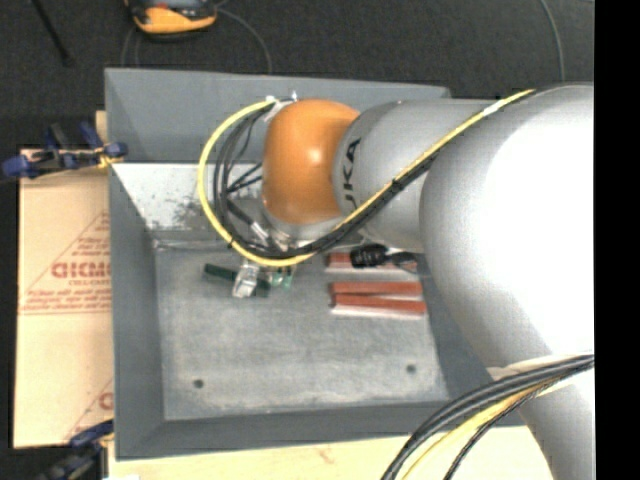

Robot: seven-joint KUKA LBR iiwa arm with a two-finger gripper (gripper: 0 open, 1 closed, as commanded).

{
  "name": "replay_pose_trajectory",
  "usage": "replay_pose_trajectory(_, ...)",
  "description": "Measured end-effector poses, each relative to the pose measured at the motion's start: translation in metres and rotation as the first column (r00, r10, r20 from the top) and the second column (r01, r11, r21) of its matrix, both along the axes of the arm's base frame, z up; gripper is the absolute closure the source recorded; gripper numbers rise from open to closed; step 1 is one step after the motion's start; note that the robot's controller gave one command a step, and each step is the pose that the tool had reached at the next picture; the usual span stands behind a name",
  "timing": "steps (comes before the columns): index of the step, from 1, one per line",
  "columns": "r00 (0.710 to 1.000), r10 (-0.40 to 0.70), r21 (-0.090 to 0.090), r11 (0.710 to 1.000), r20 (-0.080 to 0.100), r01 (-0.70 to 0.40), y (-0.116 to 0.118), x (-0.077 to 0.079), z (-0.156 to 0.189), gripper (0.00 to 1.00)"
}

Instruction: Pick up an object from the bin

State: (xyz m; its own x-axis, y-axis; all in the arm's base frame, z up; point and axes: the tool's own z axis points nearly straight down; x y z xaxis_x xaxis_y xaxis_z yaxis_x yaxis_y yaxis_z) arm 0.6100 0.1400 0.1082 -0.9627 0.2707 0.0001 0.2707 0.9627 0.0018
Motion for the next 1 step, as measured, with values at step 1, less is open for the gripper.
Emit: replay_pose_trajectory(1, 1.000, 0.000, -0.001, 1.000, -0.003, 0.000, -0.0004, -0.0011, 0.0192, 1.00)
